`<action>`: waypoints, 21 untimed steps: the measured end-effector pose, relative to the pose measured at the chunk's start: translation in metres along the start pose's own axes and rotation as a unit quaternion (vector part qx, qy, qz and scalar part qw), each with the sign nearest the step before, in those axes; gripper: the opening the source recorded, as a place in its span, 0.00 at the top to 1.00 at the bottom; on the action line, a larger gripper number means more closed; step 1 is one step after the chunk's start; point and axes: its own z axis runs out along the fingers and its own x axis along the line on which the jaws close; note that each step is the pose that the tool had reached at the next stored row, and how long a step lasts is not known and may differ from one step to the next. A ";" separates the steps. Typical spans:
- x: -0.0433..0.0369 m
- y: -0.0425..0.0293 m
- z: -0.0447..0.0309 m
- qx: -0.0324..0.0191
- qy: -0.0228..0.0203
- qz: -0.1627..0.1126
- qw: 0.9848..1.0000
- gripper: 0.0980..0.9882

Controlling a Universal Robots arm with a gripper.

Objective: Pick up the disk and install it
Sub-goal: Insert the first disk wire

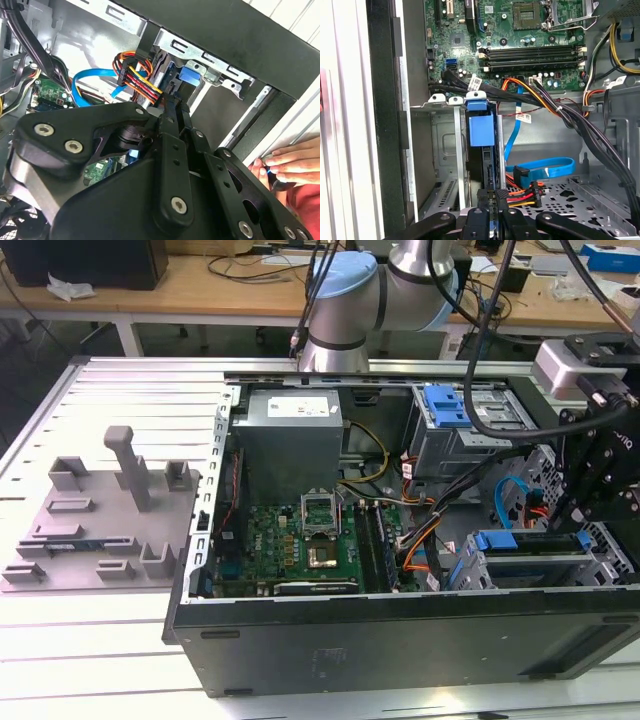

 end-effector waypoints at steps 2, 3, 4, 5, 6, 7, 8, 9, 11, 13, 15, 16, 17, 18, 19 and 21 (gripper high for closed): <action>-0.0002 0.0000 0.0005 0.000 0.000 0.000 1.000 0.92; -0.0004 0.0001 0.0006 0.000 0.000 0.000 1.000 0.92; -0.0009 0.0001 0.0006 0.000 0.000 0.000 1.000 0.92; -0.0017 0.0002 0.0005 0.000 0.000 0.000 1.000 0.92; -0.0024 0.0002 0.0005 0.000 0.000 0.000 1.000 0.92; -0.0025 0.0002 0.0004 0.000 0.000 0.000 1.000 0.92; -0.0026 0.0002 0.0004 0.000 0.000 0.000 1.000 0.92; -0.0026 0.0002 0.0005 0.000 0.000 0.000 1.000 0.92; -0.0027 0.0002 0.0006 0.000 0.000 0.000 1.000 0.92; -0.0027 0.0002 0.0010 0.000 0.000 0.000 1.000 0.92; -0.0027 0.0002 0.0018 0.000 0.000 0.000 1.000 0.92; -0.0027 0.0002 0.0023 0.000 0.000 0.000 1.000 0.92; -0.0027 0.0003 0.0028 0.000 0.000 0.000 1.000 0.92; -0.0027 0.0003 0.0031 0.000 0.000 0.000 1.000 0.92; -0.0028 0.0003 0.0034 0.000 0.000 0.000 1.000 0.92; -0.0028 0.0003 0.0040 0.000 0.000 0.000 1.000 0.92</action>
